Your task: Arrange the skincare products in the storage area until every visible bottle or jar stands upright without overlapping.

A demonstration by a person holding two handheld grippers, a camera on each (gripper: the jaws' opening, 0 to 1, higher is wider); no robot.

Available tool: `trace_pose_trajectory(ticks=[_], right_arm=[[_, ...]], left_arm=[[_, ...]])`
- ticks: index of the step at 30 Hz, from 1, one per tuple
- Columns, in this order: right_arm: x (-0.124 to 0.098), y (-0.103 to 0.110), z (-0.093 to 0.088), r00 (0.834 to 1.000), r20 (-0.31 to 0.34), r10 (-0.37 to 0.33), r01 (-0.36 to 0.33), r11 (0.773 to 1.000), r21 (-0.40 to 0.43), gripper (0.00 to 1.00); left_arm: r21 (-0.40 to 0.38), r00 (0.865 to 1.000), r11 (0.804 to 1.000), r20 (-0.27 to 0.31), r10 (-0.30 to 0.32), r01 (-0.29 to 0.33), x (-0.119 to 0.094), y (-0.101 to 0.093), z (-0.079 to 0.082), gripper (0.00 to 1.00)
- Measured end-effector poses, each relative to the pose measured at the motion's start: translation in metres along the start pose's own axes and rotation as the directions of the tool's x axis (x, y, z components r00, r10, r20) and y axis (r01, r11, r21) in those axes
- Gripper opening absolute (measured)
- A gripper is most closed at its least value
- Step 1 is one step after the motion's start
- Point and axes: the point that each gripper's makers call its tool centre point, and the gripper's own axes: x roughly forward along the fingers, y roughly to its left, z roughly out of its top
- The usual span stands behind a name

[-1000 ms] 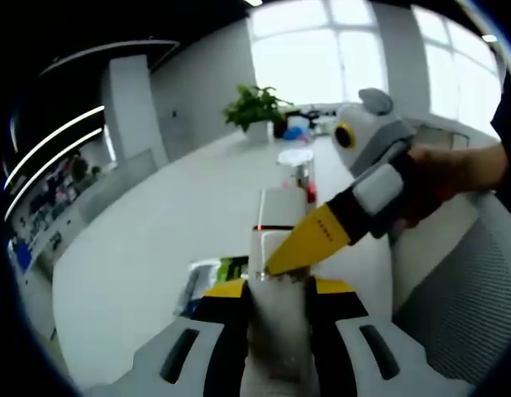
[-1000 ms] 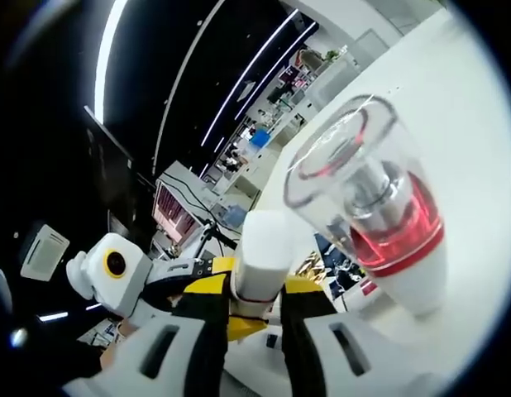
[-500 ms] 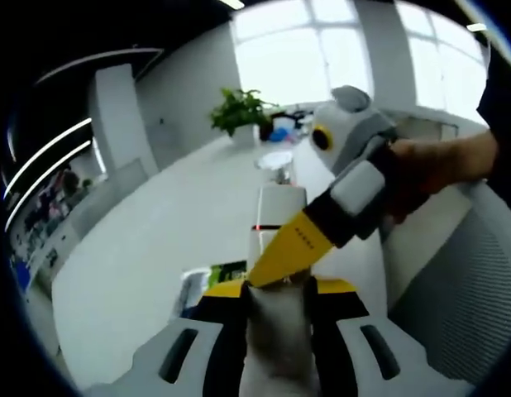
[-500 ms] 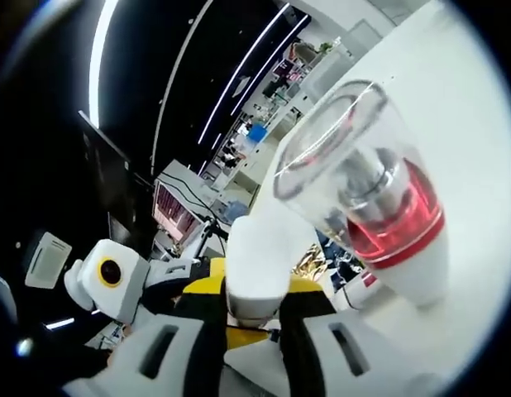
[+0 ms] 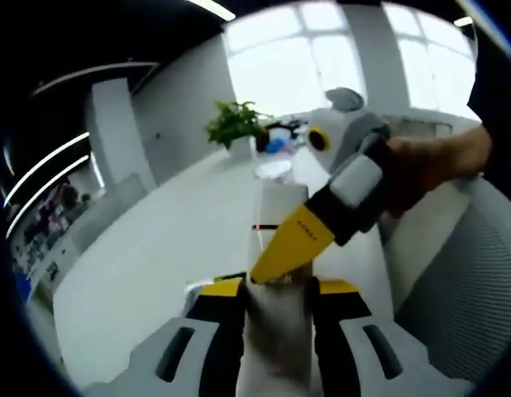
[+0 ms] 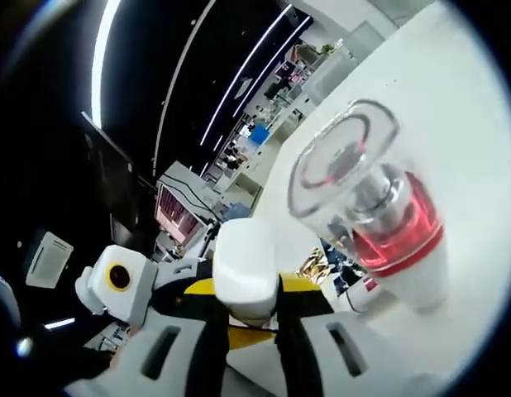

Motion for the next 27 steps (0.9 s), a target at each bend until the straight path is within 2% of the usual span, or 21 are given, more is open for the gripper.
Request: trace_pose_trajectory(ticks=[2,4,7,10,18,22,25,27], right_arm=[[-0.001,0.0,0.002,1.0,0.007,0.006,-0.006,1.0,0.011,0.2],[-0.001,0.001,0.002,1.0,0.011,0.007,-0.008,1.0,0.014,0.2],[0.0,0.003,0.004,1.0,0.015,0.015,-0.015,1.0,-0.001,0.2],[0.0,0.006,0.004,1.0,0.02,0.02,-0.02,1.0,-0.01,0.2],[-0.004,0.013,0.018,0.996,0.084,0.044,-0.04,0.998,-0.047,0.21],[-0.008,0.017,0.027,0.991,0.126,0.055,-0.045,0.996,-0.075,0.21],[-0.01,0.021,0.034,0.985,0.159,0.063,-0.049,0.994,-0.096,0.21],[-0.012,0.021,0.038,0.982,0.175,0.064,-0.045,0.993,-0.11,0.21]], left_arm=[[-0.013,1.0,1.0,0.021,-0.004,0.004,-0.001,0.0,0.003,0.28],[-0.059,0.999,0.998,0.045,-0.012,0.015,-0.001,0.0,0.005,0.29],[-0.07,0.999,0.997,0.051,0.017,-0.014,-0.003,0.007,0.005,0.36],[-0.104,0.998,0.995,0.06,0.017,-0.01,-0.005,0.01,0.004,0.38],[-0.114,0.999,0.992,0.018,0.047,-0.044,-0.006,0.015,-0.006,0.42],[-0.158,0.995,0.983,0.027,0.099,-0.093,-0.01,0.027,-0.006,0.44],[-0.204,0.995,0.975,0.019,0.094,-0.088,-0.011,0.028,-0.01,0.44],[-0.196,0.994,0.975,0.024,0.11,-0.103,-0.012,0.031,-0.01,0.45]])
